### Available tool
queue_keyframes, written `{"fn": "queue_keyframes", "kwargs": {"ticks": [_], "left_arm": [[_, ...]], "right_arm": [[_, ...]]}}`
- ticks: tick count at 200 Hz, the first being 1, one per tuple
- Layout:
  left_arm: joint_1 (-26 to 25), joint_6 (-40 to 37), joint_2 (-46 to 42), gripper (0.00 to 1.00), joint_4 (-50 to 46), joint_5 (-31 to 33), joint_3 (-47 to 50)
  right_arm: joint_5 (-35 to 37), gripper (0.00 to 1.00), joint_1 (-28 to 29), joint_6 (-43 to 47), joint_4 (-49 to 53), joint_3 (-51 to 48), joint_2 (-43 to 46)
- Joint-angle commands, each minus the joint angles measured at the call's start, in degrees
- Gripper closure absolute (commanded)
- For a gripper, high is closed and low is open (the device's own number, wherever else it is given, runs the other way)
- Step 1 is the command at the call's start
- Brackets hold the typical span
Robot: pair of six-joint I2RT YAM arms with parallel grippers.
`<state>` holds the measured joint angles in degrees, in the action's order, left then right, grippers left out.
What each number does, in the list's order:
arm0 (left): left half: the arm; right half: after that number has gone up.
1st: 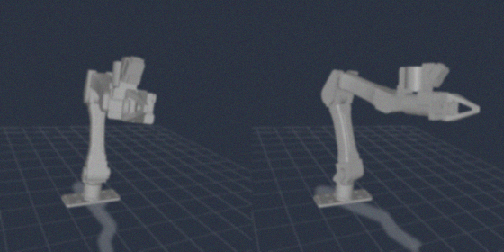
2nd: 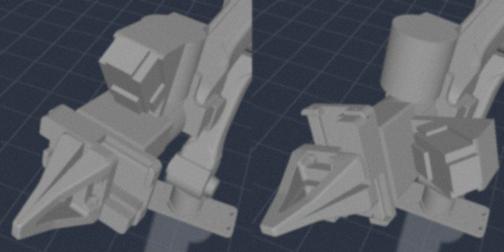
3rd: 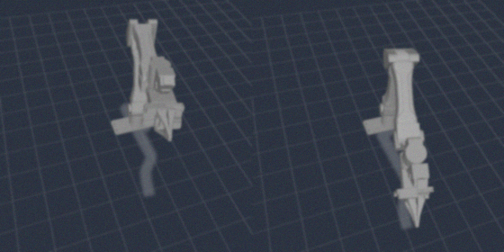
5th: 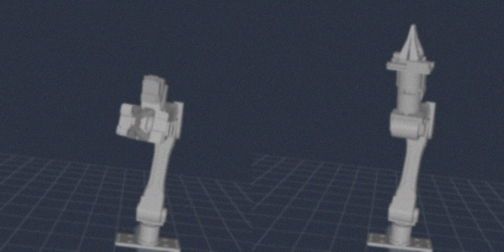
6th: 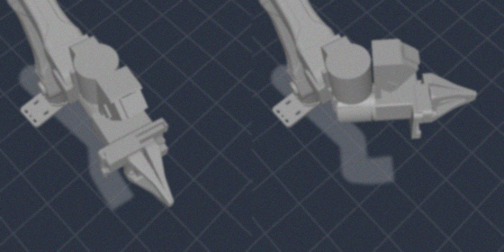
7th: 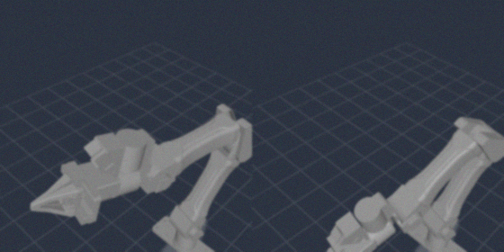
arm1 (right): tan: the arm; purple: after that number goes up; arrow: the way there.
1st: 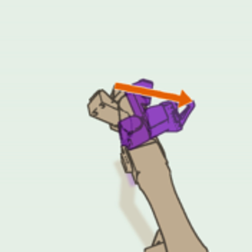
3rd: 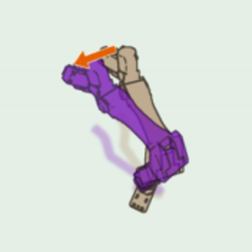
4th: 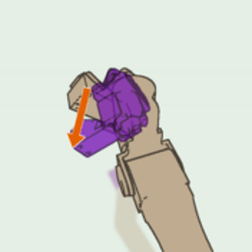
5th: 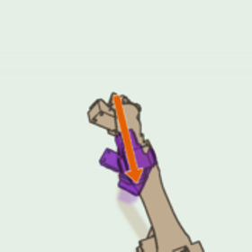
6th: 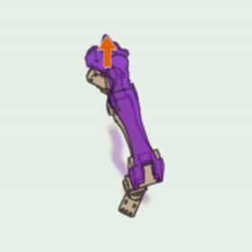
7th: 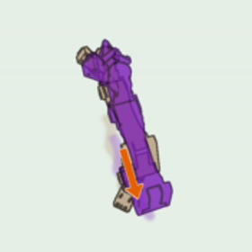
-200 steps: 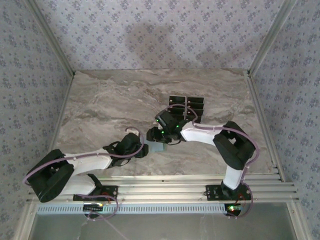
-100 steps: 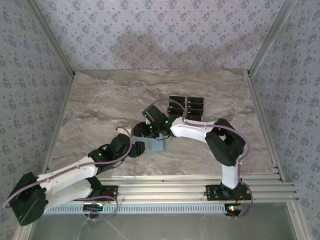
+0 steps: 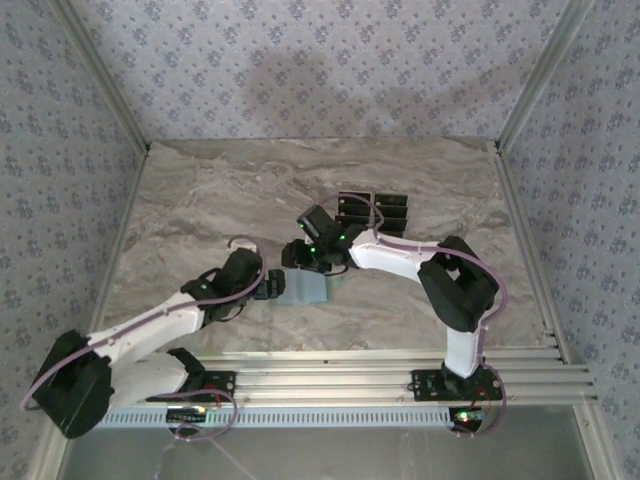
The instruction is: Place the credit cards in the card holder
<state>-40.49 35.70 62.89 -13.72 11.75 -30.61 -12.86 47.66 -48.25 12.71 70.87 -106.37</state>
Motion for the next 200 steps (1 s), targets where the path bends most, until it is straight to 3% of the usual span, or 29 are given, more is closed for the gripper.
{"fn": "queue_keyframes", "kwargs": {"ticks": [1,47,125,163,200], "left_arm": [[0.46,-2.44,5.1,0.06,2.76,-2.03,-2.8],[0.48,-1.14,13.81,0.06,6.34,-2.05,-4.54],[0.15,0.83,13.47,0.04,5.24,-1.74,-7.58],[-0.03,1.68,13.35,0.03,5.11,-2.68,-8.71],[-0.08,2.03,12.31,0.0,3.52,-2.37,-10.74]], "right_arm": [[1.09,0.47,-1.23,0.92,1.47,-3.68,1.84],[2.3,0.47,-2.85,3.13,1.67,-9.17,2.2],[3.67,0.47,-5.55,3.8,-0.3,-18.29,9.46],[-2.64,0.47,-6.13,12.72,-1.17,-15.43,16.28],[-3.75,0.46,-10.58,25.24,10.4,-8.88,24.05]]}}
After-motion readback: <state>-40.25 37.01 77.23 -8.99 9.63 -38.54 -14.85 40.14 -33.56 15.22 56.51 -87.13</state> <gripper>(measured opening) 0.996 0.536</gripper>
